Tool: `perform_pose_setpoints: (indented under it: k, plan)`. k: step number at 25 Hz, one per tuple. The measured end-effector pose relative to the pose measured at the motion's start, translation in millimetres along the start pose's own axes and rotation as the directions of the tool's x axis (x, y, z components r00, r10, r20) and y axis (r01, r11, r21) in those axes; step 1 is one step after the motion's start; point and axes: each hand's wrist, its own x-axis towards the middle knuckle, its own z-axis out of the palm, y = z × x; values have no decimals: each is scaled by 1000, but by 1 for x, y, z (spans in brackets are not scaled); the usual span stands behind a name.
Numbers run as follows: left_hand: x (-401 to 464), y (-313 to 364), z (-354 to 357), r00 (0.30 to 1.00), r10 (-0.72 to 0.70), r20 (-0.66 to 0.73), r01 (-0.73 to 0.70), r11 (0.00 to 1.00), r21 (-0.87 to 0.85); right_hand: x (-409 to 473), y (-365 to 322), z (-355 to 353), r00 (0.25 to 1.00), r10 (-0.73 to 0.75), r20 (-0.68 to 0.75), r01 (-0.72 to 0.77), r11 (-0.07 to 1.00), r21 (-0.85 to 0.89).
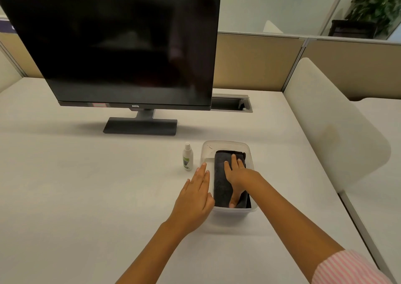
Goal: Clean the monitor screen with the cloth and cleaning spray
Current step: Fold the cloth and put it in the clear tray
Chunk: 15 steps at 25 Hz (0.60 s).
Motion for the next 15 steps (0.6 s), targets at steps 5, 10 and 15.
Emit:
perform_pose_setpoints:
  k: [5, 10, 15]
  plan:
    - [-9, 6, -5, 997, -46, 56, 54, 989, -141, -1, 6, -29, 987, -4, -160, 33, 983, 181]
    - [-24, 3, -4, 996, -22, 86, 38, 981, -190, 7, -40, -48, 820, 63, -569, 420, 609, 673]
    - [-25, 7, 0, 995, -64, 76, 77, 978, -195, 23, -74, -48, 786, 62, -616, 467, 593, 656]
